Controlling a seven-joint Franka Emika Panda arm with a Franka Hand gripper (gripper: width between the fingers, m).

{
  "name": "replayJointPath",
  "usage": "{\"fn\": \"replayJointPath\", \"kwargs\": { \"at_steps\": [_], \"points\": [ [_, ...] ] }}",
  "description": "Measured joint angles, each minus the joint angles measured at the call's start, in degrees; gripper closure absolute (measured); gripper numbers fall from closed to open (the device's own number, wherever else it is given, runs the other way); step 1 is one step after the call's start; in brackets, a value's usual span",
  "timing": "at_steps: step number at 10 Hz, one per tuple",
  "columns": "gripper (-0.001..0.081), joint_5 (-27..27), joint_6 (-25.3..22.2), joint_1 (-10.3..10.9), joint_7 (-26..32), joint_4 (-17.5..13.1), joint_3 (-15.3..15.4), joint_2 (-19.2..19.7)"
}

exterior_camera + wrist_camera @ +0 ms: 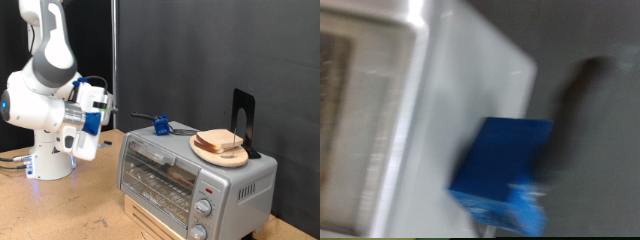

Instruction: Make a piece of toast with the oven

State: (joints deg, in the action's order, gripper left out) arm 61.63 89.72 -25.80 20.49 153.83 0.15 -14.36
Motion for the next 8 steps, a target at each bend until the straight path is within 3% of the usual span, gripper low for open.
{"fn": "replayJointPath", "kwargs": {
  "at_steps": [2,4,8],
  "points": [
    [-0.0003,-2.9,-5.8,-2.2,-3.6,-4.2,-3.0,0.6],
    [-0.0003,-3.8,-6.2,-2.4,-7.9,-9.7,-3.1,3.7],
    [-0.0003,-2.7,-4.1,-1.7,-9.1,-19.7,-0.7,13.6]
  ]
}}
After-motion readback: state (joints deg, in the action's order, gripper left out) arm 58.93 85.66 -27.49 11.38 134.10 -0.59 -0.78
